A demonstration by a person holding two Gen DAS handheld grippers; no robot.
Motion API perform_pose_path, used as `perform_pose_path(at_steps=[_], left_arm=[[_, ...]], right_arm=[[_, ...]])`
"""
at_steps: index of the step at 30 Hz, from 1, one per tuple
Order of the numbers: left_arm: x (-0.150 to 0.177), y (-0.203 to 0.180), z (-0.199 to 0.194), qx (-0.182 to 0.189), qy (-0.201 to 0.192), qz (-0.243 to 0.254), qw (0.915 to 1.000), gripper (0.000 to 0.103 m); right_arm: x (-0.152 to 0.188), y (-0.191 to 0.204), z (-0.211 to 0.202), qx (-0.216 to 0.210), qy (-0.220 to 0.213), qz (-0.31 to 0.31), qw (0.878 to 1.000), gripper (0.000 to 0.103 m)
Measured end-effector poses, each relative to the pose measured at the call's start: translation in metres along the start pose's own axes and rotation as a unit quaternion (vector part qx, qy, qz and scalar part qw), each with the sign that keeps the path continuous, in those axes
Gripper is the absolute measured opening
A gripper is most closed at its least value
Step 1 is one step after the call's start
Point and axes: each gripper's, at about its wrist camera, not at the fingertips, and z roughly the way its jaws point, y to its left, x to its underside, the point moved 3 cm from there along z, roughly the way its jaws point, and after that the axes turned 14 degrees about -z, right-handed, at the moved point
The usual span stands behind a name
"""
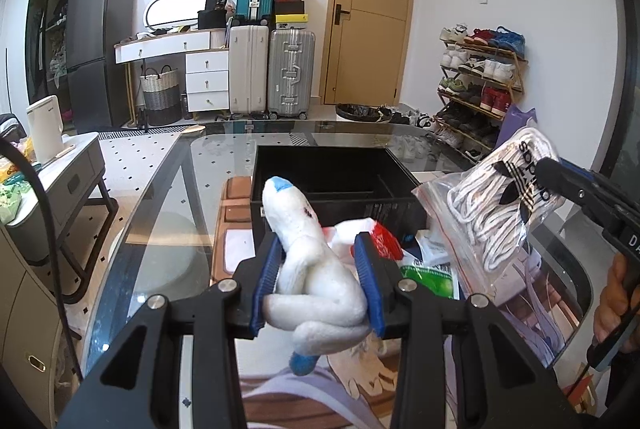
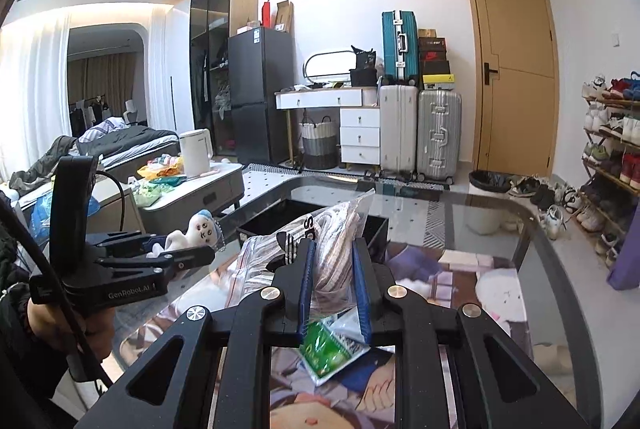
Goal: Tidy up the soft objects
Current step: 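Lift the plush with the left tool while the right carries the Adidas bag toward the box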
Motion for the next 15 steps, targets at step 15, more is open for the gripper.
perform_pose_path(at_steps=[15], left_arm=[[-0.03, -0.006, 0.03, -0.02, -0.005, 0.006, 0.9998, 0.037]], right_arm=[[-0.023, -0.016, 0.017, 0.03, -0.012, 0.006, 0.999, 0.018]])
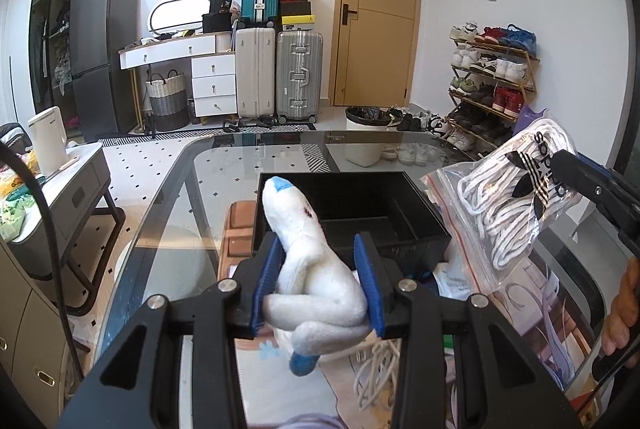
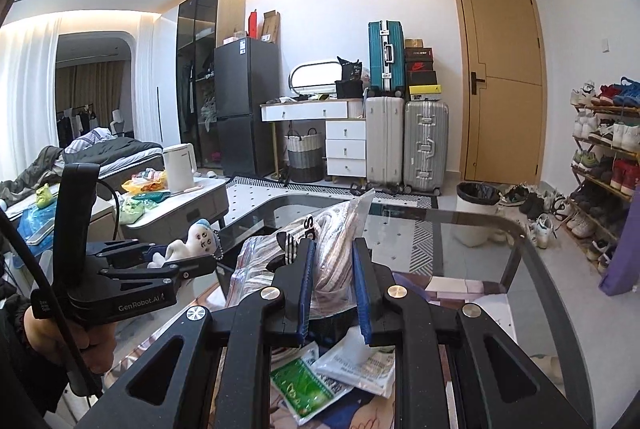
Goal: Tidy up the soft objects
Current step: 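Lift the plush with the left tool while the right carries the Adidas bag toward the box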
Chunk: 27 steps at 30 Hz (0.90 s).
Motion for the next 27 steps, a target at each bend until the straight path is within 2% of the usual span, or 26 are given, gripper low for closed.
perform_pose_path(at_steps=[14, 27], left_arm=[[-0.015, -0.001, 0.023, -0.006, -0.001, 0.005, 1.0, 0.037], [-0.025, 0.002, 0.051, -0.012, 0.008, 0.004, 0.9999, 0.037]], right_arm=[[-0.011, -0.014, 0.034, 0.009, 0.004, 0.001, 1.0, 0.018], [-0.007, -0.007, 0.059, 0.012, 0.019, -0.004, 1.0, 0.018]])
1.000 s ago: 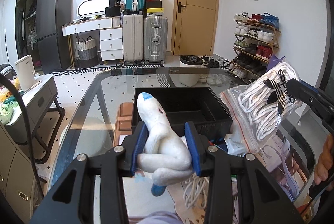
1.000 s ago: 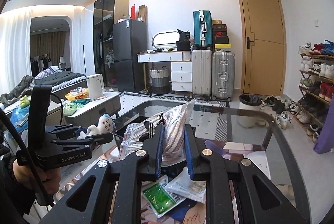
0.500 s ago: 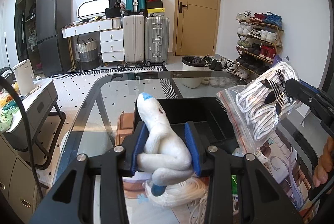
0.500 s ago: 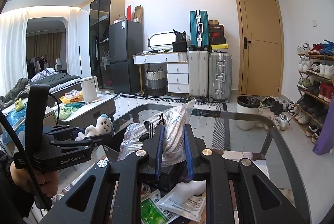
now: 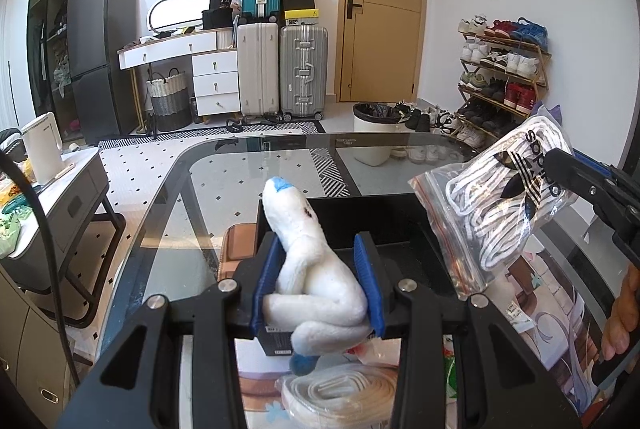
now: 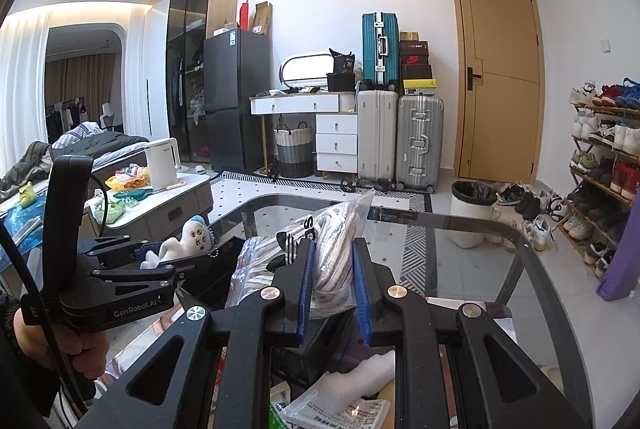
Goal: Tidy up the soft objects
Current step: 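Lift the plush with the left tool while the right carries the Adidas bag toward the box, then lower the plush and Adidas bag into the black box and open both tools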
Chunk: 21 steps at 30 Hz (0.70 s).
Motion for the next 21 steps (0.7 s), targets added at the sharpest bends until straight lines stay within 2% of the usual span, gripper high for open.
perform_pose_path(at_steps=[21], left_arm=[[-0.007, 0.001, 0.037, 0.002, 0.014, 0.006, 0.9999, 0.037]], right_arm=[[-0.003, 0.011, 0.052, 0.011, 0.032, -0.021, 0.999, 0.018]])
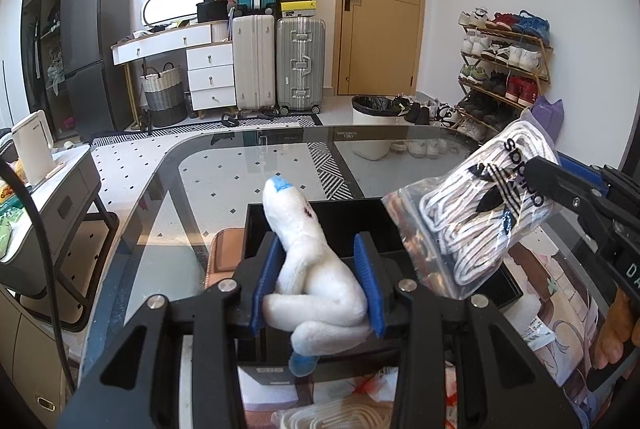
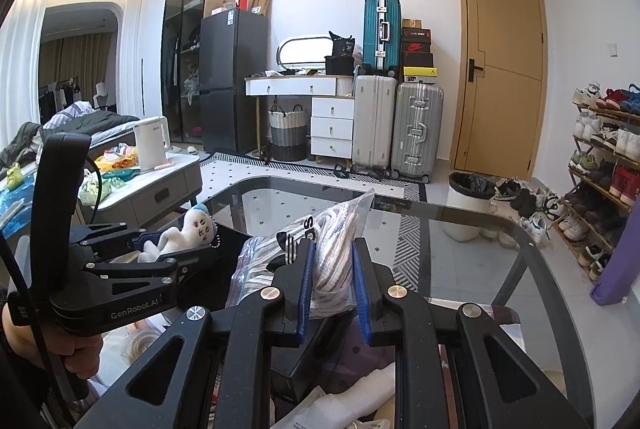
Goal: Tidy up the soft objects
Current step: 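Lower the plush and Adidas bag into the black box and open both tools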
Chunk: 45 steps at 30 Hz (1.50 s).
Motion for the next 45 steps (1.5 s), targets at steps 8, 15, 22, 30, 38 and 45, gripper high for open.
perform_pose_path(at_steps=[8, 15, 22, 30, 38, 45], left_arm=[[0.001, 0.001, 0.009, 0.002, 0.007, 0.004, 1.0, 0.037], [0.001, 0.0, 0.013, 0.003, 0.01, 0.009, 0.9999, 0.037], [0.003, -0.001, 0.014, 0.005, 0.014, 0.013, 0.9998, 0.037], [0.008, -0.004, 0.019, 0.003, 0.028, 0.024, 0.9993, 0.037], [0.01, -0.008, 0.023, 0.004, 0.04, 0.027, 0.9988, 0.037], [0.013, -0.007, 0.019, 0.0, 0.044, 0.026, 0.9987, 0.037]], right_arm=[[0.001, 0.012, 0.024, -0.004, 0.019, -0.031, 0.999, 0.018], [0.004, 0.019, 0.042, -0.015, 0.032, -0.053, 0.998, 0.018], [0.005, 0.025, 0.056, -0.03, 0.045, -0.068, 0.996, 0.018], [0.012, 0.028, 0.073, -0.048, 0.066, -0.084, 0.993, 0.018], [0.02, 0.021, 0.085, -0.055, 0.088, -0.096, 0.99, 0.018], [0.024, 0.024, 0.085, -0.062, 0.09, -0.098, 0.989, 0.018]])
